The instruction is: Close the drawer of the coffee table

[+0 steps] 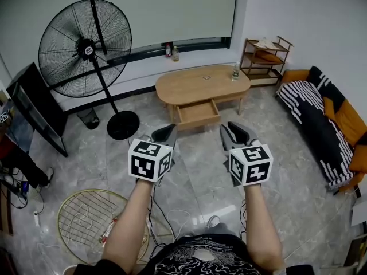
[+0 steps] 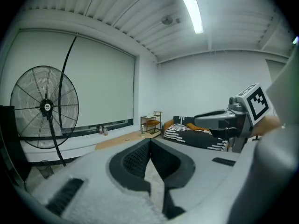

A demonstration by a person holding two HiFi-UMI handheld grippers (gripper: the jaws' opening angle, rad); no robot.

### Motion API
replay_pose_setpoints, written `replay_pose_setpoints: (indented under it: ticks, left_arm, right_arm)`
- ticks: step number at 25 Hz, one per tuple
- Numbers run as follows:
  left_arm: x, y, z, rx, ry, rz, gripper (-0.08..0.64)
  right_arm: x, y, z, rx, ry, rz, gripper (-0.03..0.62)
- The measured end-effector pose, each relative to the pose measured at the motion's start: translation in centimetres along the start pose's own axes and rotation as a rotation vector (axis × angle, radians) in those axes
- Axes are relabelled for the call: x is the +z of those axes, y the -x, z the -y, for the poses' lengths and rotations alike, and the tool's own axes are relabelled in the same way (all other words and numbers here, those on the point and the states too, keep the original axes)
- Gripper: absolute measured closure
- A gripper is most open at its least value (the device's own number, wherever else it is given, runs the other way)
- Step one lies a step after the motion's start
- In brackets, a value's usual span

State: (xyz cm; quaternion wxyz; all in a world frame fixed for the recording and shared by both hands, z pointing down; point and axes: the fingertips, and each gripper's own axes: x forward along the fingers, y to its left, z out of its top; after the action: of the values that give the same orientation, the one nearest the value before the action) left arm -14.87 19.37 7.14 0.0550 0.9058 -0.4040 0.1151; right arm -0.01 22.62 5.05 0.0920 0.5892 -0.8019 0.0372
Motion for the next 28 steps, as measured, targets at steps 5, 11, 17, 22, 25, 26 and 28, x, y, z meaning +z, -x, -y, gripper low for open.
replay_pose_setpoints:
  ticks: [5,11,17,22,25,26,28]
  left_arm:
    - [0.3,0.0,-0.6,0.007,-0.006,0.006,0.558]
    - [0.7,-1.2,-0.7,0.01,-0.015,-0.002,0.558]
    - [0.4,-3.0,-2.0,0.03,-0.019,-0.017,0.558]
    - [0.6,-5.8,-3.5,0.046,-0.022,-0.033,0.558]
    - [0.8,-8.4,-4.3,0.054,-0.021,-0.042,0.558]
    - [0.9,-9.4,-4.6,0.056,-0.021,-0.044,0.558]
    - [1.3,-11.4,-5.3,0.062,-0.022,-0.047,0.558]
  right_arm:
    - [-0.2,-0.4,-0.3,0.012,-0.004,-0.003,0.427]
    - [-0.5,-1.3,0.8,0.015,-0.023,-0.012,0.348]
    - [-0.6,-3.8,1.9,0.022,-0.04,-0.003,0.261]
    - [-0.8,-6.5,3.8,0.036,-0.05,-0.004,0.236]
    - [-1.1,-8.6,5.8,0.041,-0.06,-0.009,0.233]
    - [-1.1,-9.3,6.6,0.042,-0.062,-0.01,0.232]
    - [-1.0,-10.9,8.2,0.045,-0.063,-0.012,0.227]
